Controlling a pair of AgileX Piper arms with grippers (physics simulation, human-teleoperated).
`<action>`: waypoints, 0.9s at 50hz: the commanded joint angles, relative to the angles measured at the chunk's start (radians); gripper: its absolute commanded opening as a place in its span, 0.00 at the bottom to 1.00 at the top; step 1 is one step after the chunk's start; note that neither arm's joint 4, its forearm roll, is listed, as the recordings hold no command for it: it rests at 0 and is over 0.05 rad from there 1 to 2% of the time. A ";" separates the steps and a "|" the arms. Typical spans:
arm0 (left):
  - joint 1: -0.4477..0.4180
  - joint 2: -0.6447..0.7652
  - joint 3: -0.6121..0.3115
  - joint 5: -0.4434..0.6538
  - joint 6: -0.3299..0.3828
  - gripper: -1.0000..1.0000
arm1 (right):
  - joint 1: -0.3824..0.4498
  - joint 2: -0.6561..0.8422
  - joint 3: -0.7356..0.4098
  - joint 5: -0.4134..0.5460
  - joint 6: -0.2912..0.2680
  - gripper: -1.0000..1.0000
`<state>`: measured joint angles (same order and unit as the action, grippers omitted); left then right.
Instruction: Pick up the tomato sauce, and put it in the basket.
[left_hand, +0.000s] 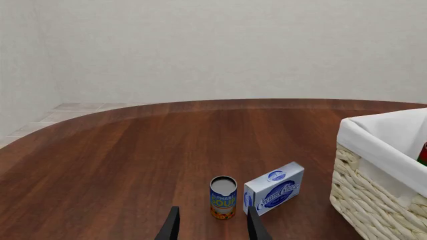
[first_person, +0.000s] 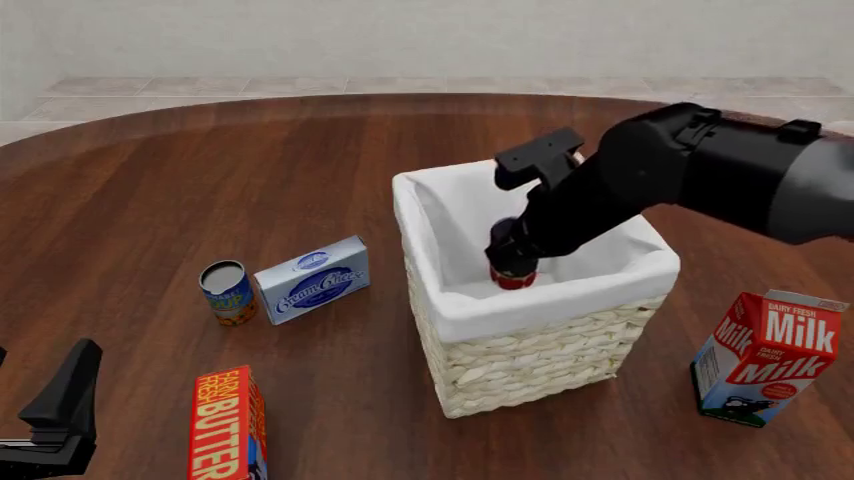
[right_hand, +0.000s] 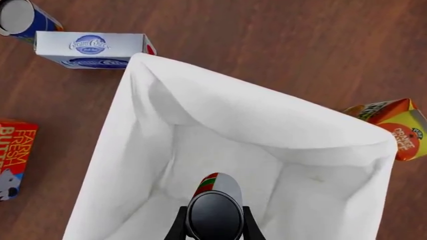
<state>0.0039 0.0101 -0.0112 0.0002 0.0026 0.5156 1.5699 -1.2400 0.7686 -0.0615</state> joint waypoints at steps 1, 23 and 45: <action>0.001 -0.002 0.004 -0.001 0.001 1.00 | 0.004 0.012 0.007 -0.012 0.022 0.00; 0.001 -0.003 0.004 -0.001 0.001 1.00 | -0.005 0.022 0.009 -0.018 0.021 0.00; 0.001 -0.003 0.004 -0.001 0.001 1.00 | -0.025 0.024 0.009 -0.012 0.011 1.00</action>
<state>0.0039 0.0101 -0.0112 0.0002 0.0026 0.4970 1.5945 -1.2280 0.7549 -0.0480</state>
